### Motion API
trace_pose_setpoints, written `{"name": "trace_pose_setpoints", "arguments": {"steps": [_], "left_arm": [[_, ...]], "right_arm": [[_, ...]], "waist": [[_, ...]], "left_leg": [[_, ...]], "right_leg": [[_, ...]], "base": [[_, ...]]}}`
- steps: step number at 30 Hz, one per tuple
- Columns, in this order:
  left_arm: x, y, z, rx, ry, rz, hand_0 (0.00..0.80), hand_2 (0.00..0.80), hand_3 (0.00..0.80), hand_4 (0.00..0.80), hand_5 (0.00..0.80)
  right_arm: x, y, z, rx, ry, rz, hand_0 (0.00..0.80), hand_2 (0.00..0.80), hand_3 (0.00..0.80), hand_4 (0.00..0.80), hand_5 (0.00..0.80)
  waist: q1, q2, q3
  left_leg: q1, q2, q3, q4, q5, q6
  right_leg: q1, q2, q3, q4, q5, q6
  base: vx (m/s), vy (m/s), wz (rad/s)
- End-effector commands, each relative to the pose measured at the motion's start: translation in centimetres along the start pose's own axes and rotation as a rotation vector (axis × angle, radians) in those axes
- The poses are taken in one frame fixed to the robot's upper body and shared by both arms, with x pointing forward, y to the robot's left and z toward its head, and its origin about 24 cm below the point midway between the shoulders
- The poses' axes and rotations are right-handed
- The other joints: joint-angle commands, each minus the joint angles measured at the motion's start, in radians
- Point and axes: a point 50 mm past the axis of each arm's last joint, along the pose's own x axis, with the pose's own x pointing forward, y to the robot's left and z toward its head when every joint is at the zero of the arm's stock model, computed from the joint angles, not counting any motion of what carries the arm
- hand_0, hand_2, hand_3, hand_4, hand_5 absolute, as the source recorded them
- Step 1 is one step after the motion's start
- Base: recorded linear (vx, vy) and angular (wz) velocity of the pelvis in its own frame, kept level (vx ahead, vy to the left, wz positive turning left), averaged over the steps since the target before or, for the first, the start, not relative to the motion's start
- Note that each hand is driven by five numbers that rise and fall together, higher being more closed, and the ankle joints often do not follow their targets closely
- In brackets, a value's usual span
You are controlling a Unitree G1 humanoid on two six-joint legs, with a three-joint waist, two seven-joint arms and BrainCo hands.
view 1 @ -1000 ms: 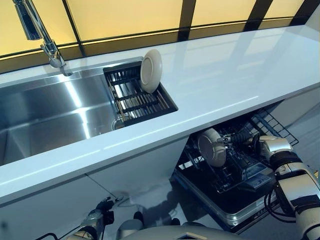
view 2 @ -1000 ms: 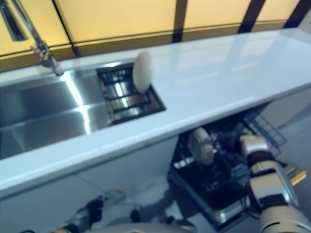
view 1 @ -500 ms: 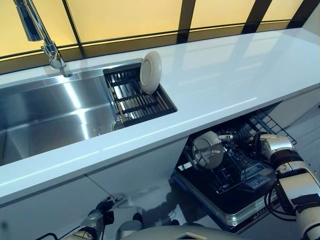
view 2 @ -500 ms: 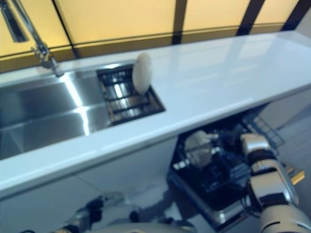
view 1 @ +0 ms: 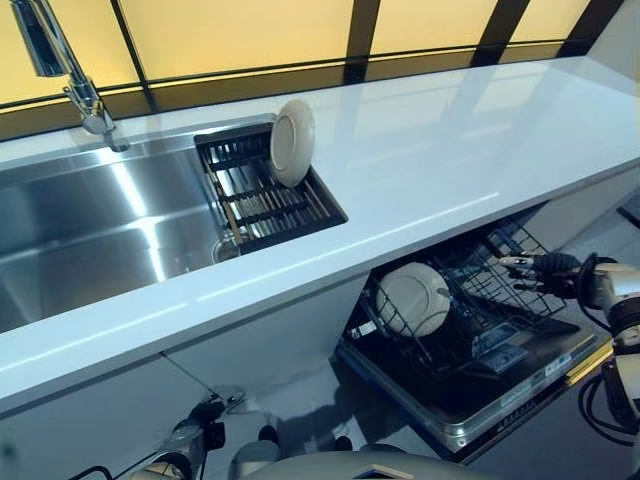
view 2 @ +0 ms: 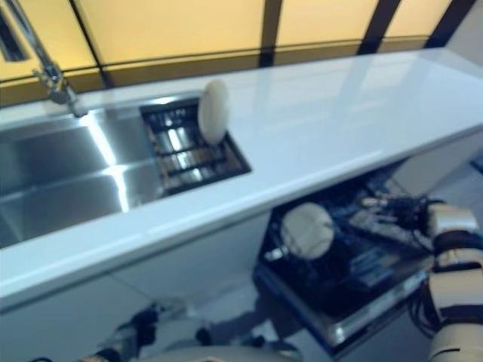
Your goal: Take plates into dishwasher
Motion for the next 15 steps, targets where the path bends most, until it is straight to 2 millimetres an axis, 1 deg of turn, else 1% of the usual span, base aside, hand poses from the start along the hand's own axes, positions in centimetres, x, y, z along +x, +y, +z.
{"name": "trace_pose_setpoints", "arguments": {"steps": [1, 2, 3, 4, 7, 8, 10, 13, 14, 15], "left_arm": [[0.2, 0.4, 2.3, 0.016, -0.066, 0.011, 0.000, 0.000, 0.000, 0.000, 0.000], [0.2, 0.4, 2.4, 0.016, -0.067, 0.010, 0.000, 0.000, 0.000, 0.000, 0.000], [0.2, 0.4, 2.4, 0.014, -0.070, 0.011, 0.000, 0.000, 0.000, 0.000, 0.000], [0.2, 0.4, 2.4, 0.014, -0.070, 0.011, 0.000, 0.000, 0.000, 0.000, 0.000], [0.3, 0.3, 2.5, 0.011, -0.075, 0.009, 0.000, 0.000, 0.000, 0.000, 0.000], [0.3, 0.3, 2.5, 0.007, -0.076, 0.009, 0.000, 0.000, 0.000, 0.000, 0.000], [0.3, 0.2, 2.5, 0.003, -0.074, 0.009, 0.000, 0.000, 0.000, 0.000, 0.000], [0.2, 0.1, 2.3, -0.007, -0.070, 0.011, 0.000, 0.000, 0.000, 0.000, 0.000], [0.2, 0.1, 2.3, -0.009, -0.069, 0.011, 0.000, 0.000, 0.000, 0.000, 0.000], [0.2, 0.1, 2.1, -0.015, -0.068, 0.013, 0.000, 0.000, 0.000, 0.000, 0.000]], "right_arm": [[-2.0, -2.3, 2.2, 0.037, -0.080, -0.075, 0.000, 0.000, 0.000, 0.000, 0.000], [-2.2, -2.5, 2.2, 0.043, -0.085, -0.082, 0.000, 0.000, 0.000, 0.000, 0.000], [-2.8, -3.3, 2.2, 0.053, -0.102, -0.100, 0.000, 0.000, 0.000, 0.000, 0.000], [-2.8, -3.3, 2.2, 0.053, -0.102, -0.100, 0.000, 0.000, 0.000, 0.000, 0.000], [-3.9, -4.3, 3.1, 0.070, -0.175, -0.140, 0.000, 0.000, 0.000, 0.000, 0.000], [-4.5, -4.6, 4.2, 0.069, -0.258, -0.178, 0.000, 0.000, 0.000, 0.000, 0.000], [-5.3, -4.5, 6.0, 0.057, -0.364, -0.202, 0.000, 0.000, 0.000, 0.000, 0.000], [-6.4, -3.2, 9.2, 0.021, -0.534, -0.228, 0.000, 0.000, 0.000, 0.000, 0.000], [-6.6, -3.0, 9.6, 0.020, -0.556, -0.232, 0.000, 0.000, 0.000, 0.000, 0.000], [-7.3, -2.1, 11.2, -0.042, -0.635, -0.253, 0.000, 0.000, 0.000, 0.000, 0.000]], "waist": [[-0.003, -0.023, -0.011], [-0.004, -0.023, -0.011], [-0.011, -0.026, -0.012], [-0.011, -0.026, -0.012], [-0.021, -0.029, -0.016], [-0.025, -0.030, -0.016], [-0.029, -0.030, -0.017], [-0.035, -0.029, -0.016], [-0.036, -0.029, -0.016], [-0.038, -0.028, -0.014]], "left_leg": [[0.067, 0.059, -0.032, 0.006, -0.090, -0.029], [0.068, 0.059, -0.031, 0.006, -0.089, -0.029], [0.069, 0.060, -0.028, 0.006, -0.090, -0.029], [0.069, 0.060, -0.028, 0.006, -0.090, -0.029], [0.070, 0.062, -0.024, 0.006, -0.092, -0.030], [0.070, 0.063, -0.022, 0.006, -0.092, -0.031], [0.071, 0.063, -0.022, 0.006, -0.093, -0.033], [0.070, 0.063, -0.024, 0.005, -0.092, -0.035], [0.070, 0.063, -0.024, 0.005, -0.092, -0.036], [0.069, 0.061, -0.026, 0.006, -0.092, -0.036]], "right_leg": [[-0.064, -0.099, 0.035, 0.024, 0.092, 0.115], [-0.064, -0.098, 0.036, 0.024, 0.092, 0.116], [-0.064, -0.096, 0.040, 0.023, 0.093, 0.115], [-0.064, -0.096, 0.040, 0.023, 0.093, 0.115], [-0.064, -0.092, 0.046, 0.021, 0.094, 0.114], [-0.063, -0.091, 0.047, 0.019, 0.094, 0.114], [-0.062, -0.090, 0.050, 0.018, 0.093, 0.114], [-0.064, -0.089, 0.053, 0.017, 0.093, 0.113], [-0.064, -0.089, 0.053, 0.017, 0.093, 0.113], [-0.064, -0.089, 0.054, 0.017, 0.092, 0.112]], "base": [[0.000, 0.000, 0.00], [0.000, 0.000, 0.00], [0.000, 0.000, 0.00], [0.002, -0.006, -0.10], [0.001, -0.002, -0.09], [0.002, 0.003, -0.06], [0.000, 0.003, -0.10], [-0.001, 0.002, -0.04], [0.000, 0.000, 0.00], [0.000, 0.000, 0.00]]}}
